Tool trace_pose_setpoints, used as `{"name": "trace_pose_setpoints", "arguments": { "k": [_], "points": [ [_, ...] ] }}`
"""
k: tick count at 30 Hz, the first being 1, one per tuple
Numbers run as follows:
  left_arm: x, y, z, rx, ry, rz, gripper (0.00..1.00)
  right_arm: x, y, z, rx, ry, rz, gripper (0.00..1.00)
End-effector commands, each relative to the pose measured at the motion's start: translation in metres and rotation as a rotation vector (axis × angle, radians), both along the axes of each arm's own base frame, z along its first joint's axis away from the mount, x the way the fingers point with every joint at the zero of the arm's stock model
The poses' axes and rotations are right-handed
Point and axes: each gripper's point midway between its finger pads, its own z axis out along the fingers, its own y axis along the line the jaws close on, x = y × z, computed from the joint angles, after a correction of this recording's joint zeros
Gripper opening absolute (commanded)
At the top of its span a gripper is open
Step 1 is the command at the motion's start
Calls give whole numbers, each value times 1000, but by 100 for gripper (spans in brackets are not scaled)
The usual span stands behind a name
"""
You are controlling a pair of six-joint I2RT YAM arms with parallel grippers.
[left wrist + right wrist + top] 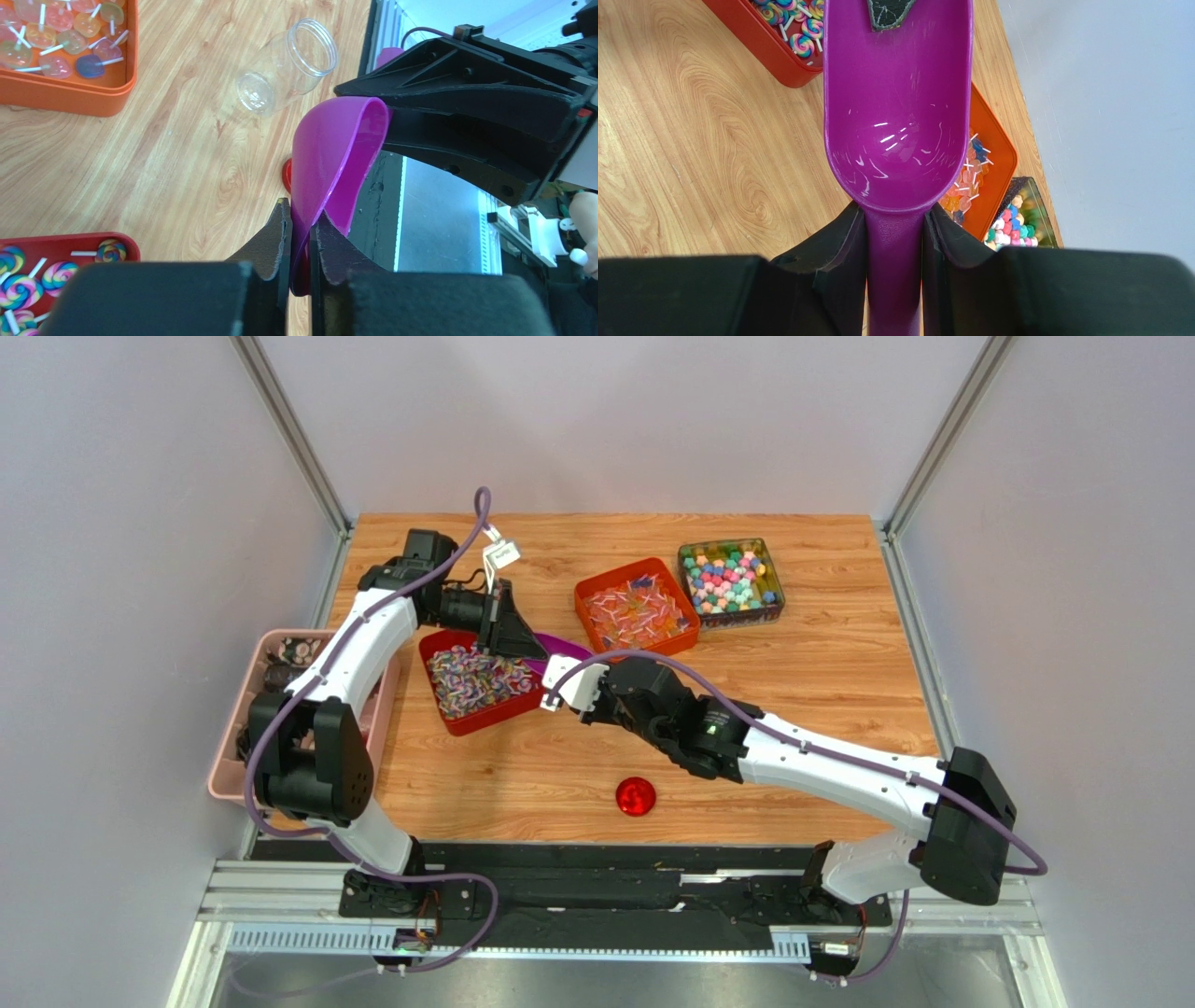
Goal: Pack the candies
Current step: Adjust the spatula.
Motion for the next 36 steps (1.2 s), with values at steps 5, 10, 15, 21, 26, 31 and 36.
{"name": "trace_pose_setpoints", "arguments": {
  "k": [5, 10, 15, 21, 26, 31, 36],
  "points": [
    [5, -2, 19, 0, -74, -17, 40, -8, 11, 28, 64, -31, 59, 0],
    [7, -2, 19, 0, -74, -17, 32, -9, 11, 31, 78, -29, 58, 0],
    [7, -3, 13, 0, -55, -22, 30, -8, 13, 33, 86, -28, 56, 0],
    [7, -3, 10, -7, -40, -26, 32, -6, 13, 41, 109, -43, 40, 0],
    [6, -4, 11, -15, -34, -31, 52, 4, 12, 45, 118, -74, -17, 0],
    [6, -4, 11, -16, -37, -31, 60, 7, 13, 46, 124, -84, -34, 0],
    [5, -6, 10, -18, -30, -36, 50, 5, 18, 45, 123, -79, -25, 0]
  ]
}}
